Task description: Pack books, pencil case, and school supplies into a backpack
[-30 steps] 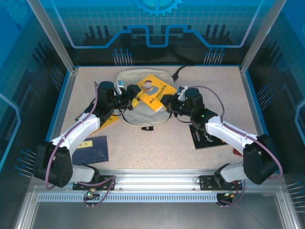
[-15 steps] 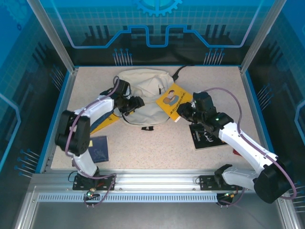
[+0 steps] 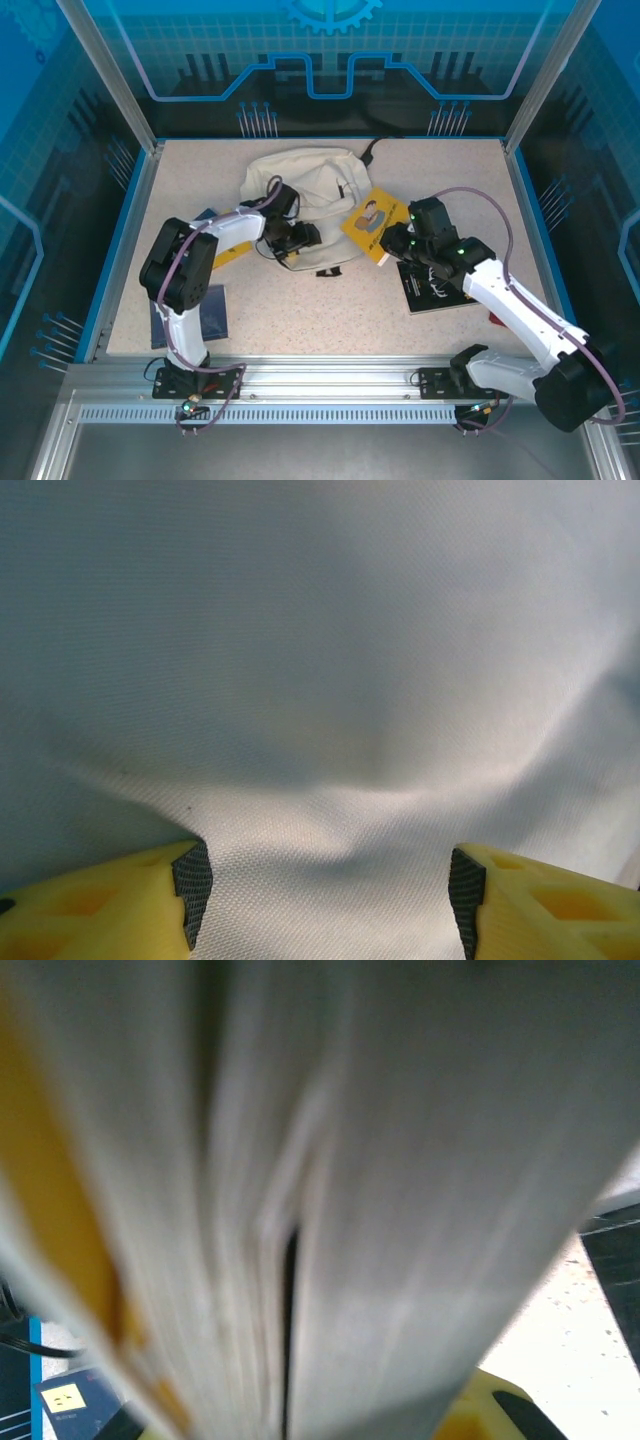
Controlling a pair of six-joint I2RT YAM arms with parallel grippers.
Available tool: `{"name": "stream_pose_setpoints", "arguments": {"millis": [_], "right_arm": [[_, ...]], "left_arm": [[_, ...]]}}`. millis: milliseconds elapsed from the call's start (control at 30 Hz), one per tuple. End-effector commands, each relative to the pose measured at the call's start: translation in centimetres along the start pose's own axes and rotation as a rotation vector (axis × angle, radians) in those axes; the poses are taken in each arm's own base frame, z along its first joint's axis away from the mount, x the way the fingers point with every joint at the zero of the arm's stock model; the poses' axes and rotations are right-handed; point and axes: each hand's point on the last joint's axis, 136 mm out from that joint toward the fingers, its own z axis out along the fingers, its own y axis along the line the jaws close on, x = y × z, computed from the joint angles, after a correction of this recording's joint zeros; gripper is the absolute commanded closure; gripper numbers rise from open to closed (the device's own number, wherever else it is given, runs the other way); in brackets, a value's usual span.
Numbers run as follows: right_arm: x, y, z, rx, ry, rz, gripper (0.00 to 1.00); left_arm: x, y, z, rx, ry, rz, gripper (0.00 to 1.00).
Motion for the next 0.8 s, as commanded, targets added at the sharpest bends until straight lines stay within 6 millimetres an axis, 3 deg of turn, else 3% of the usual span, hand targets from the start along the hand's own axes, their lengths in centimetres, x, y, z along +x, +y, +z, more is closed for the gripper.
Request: {"name": "stream_pose_setpoints", "arguments": {"millis": [0, 200, 267, 400, 633, 767], "right_arm": [[-2.2, 0.3, -2.7, -0.018, -0.091, -0.016, 0.94], [-2.2, -2.7, -4.2, 0.058, -0.098, -0.001, 0.94], [-2.4, -3.9, -4.4, 0.083, -0.094, 0.017, 0.94], [-3.2, -5.1, -4.8, 0.093, -0.091, 0.046, 0.94], [-4.1, -6.3, -4.8, 0.102, -0.112, 0.072, 0.94], [-3.9, -6.8, -4.5, 0.102, -0.091, 0.084, 0.94]], "left_arm": [[3.8, 0.3, 0.3, -0.060, 0.062, -0.002, 0.32], [4.0, -2.9, -2.0, -0.115, -0.010, 0.252, 0.32], [5.1, -4.4, -2.4, -0.107, 0.024, 0.405, 0.38], [6.6, -6.0, -3.0, -0.136, 0.079, 0.619, 0.39], [8.4, -8.5, -1.9, -0.126, 0.122, 0.821, 0.39], [7.4, -8.0, -0.8, -0.230, 0.103, 0.854, 0.47]]}}
